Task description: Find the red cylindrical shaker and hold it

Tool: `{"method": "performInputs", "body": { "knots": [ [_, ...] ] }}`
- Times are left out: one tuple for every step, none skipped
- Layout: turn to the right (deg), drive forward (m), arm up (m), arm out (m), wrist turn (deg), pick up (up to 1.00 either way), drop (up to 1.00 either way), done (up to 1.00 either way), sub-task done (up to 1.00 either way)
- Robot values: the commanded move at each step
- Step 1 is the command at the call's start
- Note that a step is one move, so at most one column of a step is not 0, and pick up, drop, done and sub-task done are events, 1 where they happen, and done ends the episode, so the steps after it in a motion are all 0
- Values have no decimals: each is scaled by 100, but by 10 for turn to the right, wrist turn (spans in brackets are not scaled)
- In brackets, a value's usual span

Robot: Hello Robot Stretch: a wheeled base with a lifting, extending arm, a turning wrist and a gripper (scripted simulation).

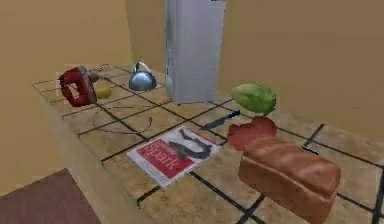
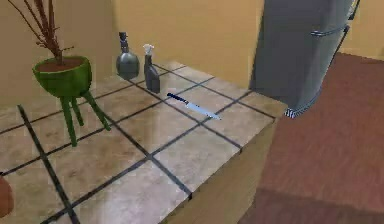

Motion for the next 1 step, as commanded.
{"method": "performInputs", "body": {
  "knots": [
    [-450,0,0,0,0,0,0,0,0]
  ]
}}
